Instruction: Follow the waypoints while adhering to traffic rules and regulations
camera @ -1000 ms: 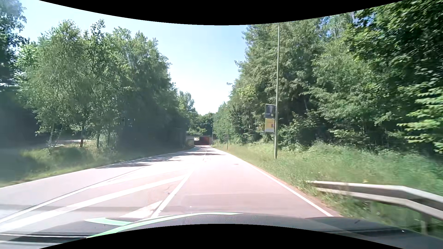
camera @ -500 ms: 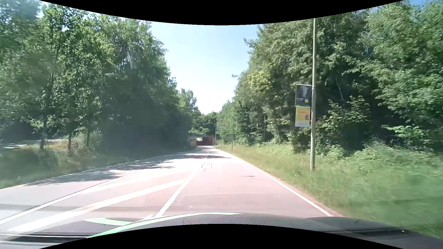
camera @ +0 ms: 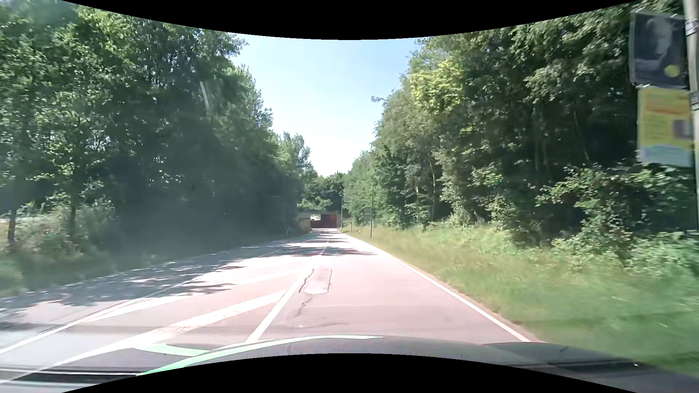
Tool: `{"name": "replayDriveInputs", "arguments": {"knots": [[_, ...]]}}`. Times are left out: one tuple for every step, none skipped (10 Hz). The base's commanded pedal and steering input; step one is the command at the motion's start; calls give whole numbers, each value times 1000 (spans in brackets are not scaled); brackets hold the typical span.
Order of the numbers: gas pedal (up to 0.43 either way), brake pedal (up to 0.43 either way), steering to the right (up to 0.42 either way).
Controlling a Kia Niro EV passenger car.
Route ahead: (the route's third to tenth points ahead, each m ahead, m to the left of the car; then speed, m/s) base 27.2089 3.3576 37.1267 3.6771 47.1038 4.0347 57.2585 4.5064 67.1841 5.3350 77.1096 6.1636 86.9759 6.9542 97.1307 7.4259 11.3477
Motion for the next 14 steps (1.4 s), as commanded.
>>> {"name": "replayDriveInputs", "arguments": {"knots": [[169, 0, -8], [157, 0, -8], [150, 0, -7], [110, 0, -7], [87, 0, -7], [20, 0, -7], [0, 0, -7], [0, 0, -7], [0, 0, -7], [0, 0, -8], [0, 0, -7], [0, 0, -8], [0, 0, -8], [0, 0, -7]]}}
